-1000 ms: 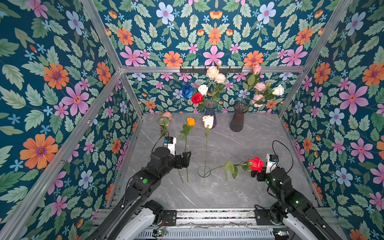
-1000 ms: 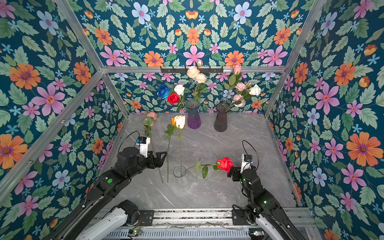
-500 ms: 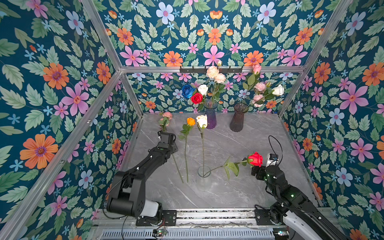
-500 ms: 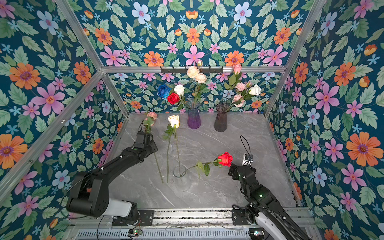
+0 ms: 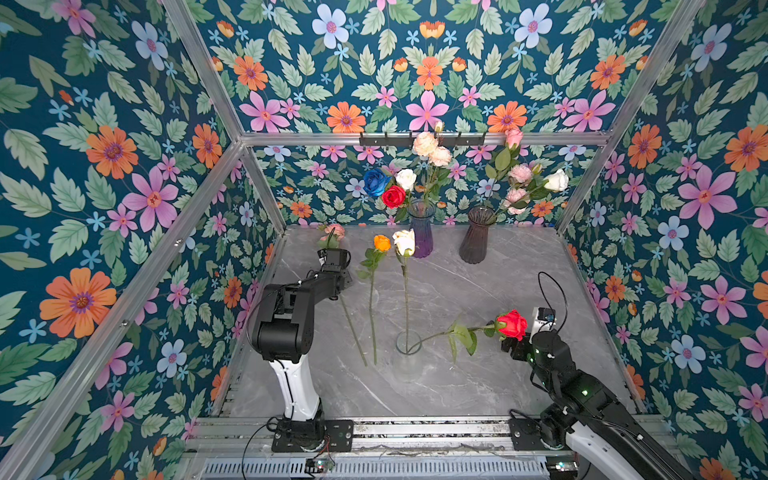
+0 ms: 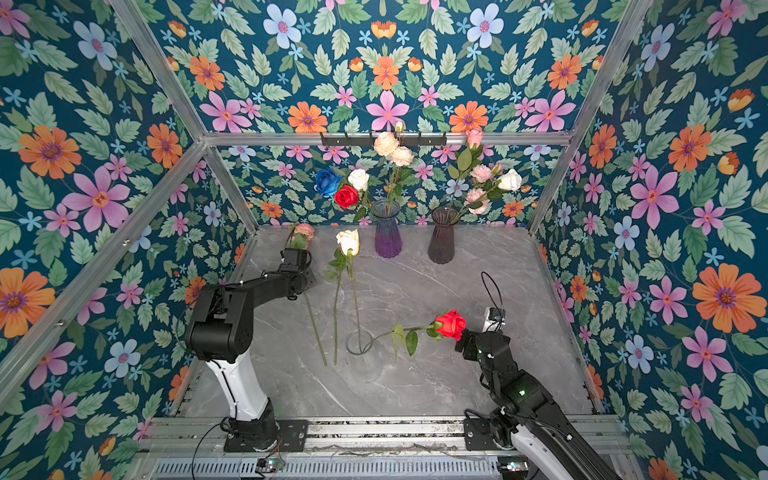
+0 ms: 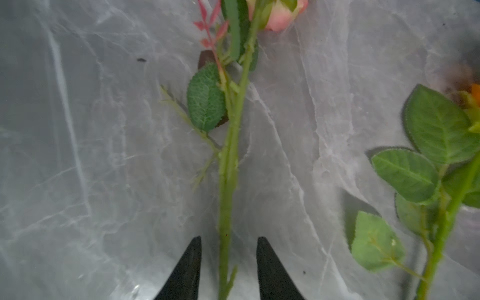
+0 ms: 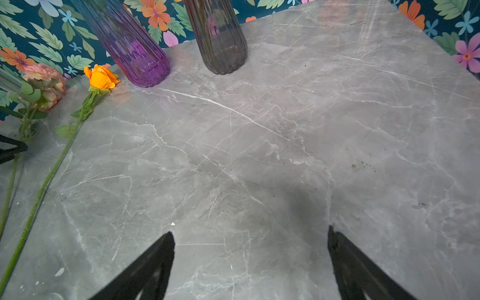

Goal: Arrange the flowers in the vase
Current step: 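Open the left gripper and reach down to the pink rose stem on the table, then grasp the pink rose stem with the left gripper and lift it toward the clear vase, then lower the pink rose stem into the clear glass vase with the left gripper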

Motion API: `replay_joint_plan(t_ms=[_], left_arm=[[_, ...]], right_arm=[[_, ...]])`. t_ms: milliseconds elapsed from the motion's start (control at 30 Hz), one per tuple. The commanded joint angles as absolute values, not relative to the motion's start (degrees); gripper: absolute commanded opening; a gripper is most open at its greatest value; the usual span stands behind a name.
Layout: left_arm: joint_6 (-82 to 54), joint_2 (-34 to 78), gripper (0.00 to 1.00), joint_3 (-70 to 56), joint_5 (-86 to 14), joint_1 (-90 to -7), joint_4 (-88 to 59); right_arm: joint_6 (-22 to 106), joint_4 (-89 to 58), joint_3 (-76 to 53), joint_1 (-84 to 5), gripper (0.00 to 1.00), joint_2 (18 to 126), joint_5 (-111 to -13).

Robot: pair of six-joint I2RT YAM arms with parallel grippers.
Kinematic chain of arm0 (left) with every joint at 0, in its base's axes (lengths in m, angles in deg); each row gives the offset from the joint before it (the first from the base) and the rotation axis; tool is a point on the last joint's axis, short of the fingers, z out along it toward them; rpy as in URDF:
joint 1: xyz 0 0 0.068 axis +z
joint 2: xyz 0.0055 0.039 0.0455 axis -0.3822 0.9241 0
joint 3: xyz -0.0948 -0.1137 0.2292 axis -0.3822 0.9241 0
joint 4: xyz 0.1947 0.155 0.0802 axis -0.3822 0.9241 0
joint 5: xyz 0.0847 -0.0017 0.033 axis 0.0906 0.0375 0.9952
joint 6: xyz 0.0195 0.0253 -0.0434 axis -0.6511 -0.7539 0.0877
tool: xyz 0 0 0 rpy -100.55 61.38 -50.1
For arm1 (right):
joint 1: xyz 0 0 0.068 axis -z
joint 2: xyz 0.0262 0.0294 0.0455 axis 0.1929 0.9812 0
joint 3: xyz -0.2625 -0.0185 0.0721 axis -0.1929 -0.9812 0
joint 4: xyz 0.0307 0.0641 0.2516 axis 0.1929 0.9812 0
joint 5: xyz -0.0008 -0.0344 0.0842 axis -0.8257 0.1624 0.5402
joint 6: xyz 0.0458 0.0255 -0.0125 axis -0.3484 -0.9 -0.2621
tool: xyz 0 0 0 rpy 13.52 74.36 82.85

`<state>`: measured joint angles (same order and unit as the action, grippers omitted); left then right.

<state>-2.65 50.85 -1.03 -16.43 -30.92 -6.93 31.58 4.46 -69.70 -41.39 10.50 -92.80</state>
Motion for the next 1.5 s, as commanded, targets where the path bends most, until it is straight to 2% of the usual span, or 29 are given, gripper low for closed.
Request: replay_joint_plan(t_ms=[0,33,133,400,533,667,800,933,1133,1467], left_arm=[[-3.84,52.04,0.03,-2.41,-19.9,-30.24,-6.47],[-3.68,51.41,0.0,-2.32,-21.02,-29.97,-6.46],[-2.52,43.09,0.0,2.69,-21.31,-29.85,-10.11],[-1.83,9.18,0.0,13.02,-17.62,-31.02,-14.16],[-3.22,-1.58,0.0,12.16,-24.83,-33.37,-18.38],[-4.95,-7.2,0.0,10.45,-32.44,-40.29,-28.93],[-11.01,-7.93,0.0,9.09,-36.74,-51.35,-41.93],[-14.78,-3.82,0.0,6.82,-44.08,-58.59,-51.23],[-15.78,2.11,0.0,5.65,-48.91,-62.85,-60.84],[-16.83,5.23,0.0,3.42,-49.71,-65.72,-61.38]], right_arm=[[31.65,3.68,-69.74,-41.45,0.93,10.42,-92.54],[31.58,3.73,-69.68,-41.39,0.93,10.26,-92.64],[31.51,3.65,-69.78,-41.38,0.93,10.19,-92.86],[31.6,2.95,-69.96,-41.43,0.93,10.53,-92.79],[31.75,2.53,-70.41,-41.38,0.93,10.15,-92.81],[31.84,2.5,-70.93,-41.44,0.93,8.67,-92.99],[31.84,2.59,-71.34,-41.45,0.93,7.41,-93.24],[31.97,2.53,-71.55,-41.4,0.93,6.92,-93.18],[32.02,2.66,-71.69,-41.42,0.93,6.5,-92.96],[32.19,2.49,-71.86,-41.45,0.93,6.38,-92.94]])
